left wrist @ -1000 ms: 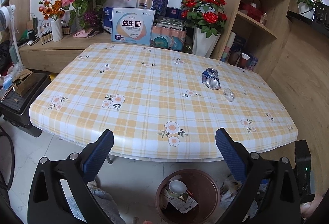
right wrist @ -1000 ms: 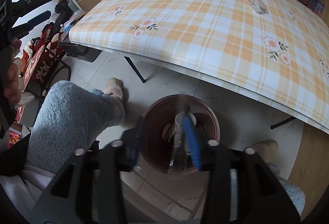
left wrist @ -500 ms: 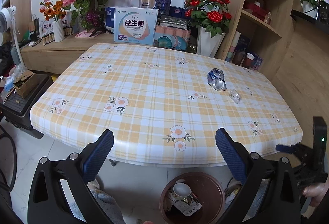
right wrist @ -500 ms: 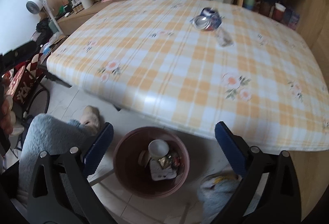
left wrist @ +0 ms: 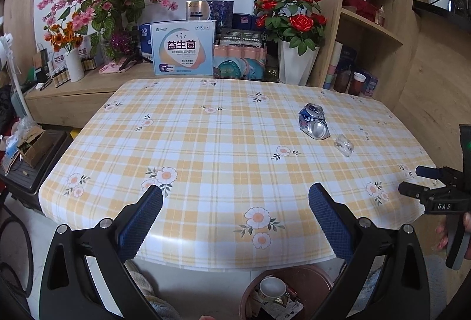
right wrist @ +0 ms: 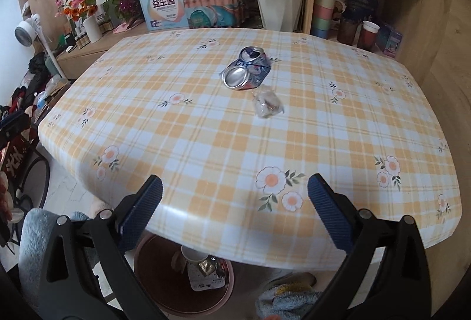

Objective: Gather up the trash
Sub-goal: 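Move both tools over the table toward the crushed can and clear bag, then grasp the crushed blue can with the left tool while the right tool grasps the small clear bag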

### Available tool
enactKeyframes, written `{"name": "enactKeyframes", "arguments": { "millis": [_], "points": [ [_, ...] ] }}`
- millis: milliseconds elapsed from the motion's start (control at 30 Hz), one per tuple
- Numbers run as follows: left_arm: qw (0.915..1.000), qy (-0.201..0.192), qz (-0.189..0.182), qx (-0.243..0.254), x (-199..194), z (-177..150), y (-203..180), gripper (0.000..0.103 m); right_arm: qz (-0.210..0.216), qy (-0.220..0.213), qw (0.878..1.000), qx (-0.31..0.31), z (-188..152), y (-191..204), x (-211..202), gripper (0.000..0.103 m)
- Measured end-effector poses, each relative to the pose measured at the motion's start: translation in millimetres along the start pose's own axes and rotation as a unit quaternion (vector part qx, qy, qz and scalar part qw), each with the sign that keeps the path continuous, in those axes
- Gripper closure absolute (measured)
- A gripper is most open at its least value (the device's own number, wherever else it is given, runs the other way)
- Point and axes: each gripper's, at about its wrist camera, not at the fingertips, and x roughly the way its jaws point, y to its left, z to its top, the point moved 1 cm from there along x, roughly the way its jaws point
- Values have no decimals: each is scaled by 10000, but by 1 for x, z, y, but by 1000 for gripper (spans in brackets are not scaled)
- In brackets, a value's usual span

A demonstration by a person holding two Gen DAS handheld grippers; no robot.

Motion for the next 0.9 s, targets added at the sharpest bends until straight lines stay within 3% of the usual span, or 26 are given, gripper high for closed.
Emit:
{"name": "enactKeyframes", "arguments": {
  "millis": [367, 467, 567, 700, 800, 900],
  "points": [
    [9997, 94, -167, 131, 49, 19, -16, 6, -10, -160, 9998, 90, 22, -32, 38, 6],
    [9995, 152, -197, 179, 66, 25, -21, 6, 50, 21, 10000, 32, 32, -38, 56, 6],
    [9993, 188, -190, 263, 81, 30, -26, 6, -263, 214, 9992, -224, 43, -40, 77, 6],
    [9987, 305, -254, 308, 103, 38, -33, 6, -183, 362, 9985, -361, 60, -43, 108, 7],
    [9982, 426, -262, 343, 120, 44, -40, 6, -169, 422, 9976, -522, 72, -41, 128, 25],
    [9973, 557, -369, 291, 137, 52, -47, 6, -33, 523, 9974, -494, 83, -43, 150, 28]
  ]
}}
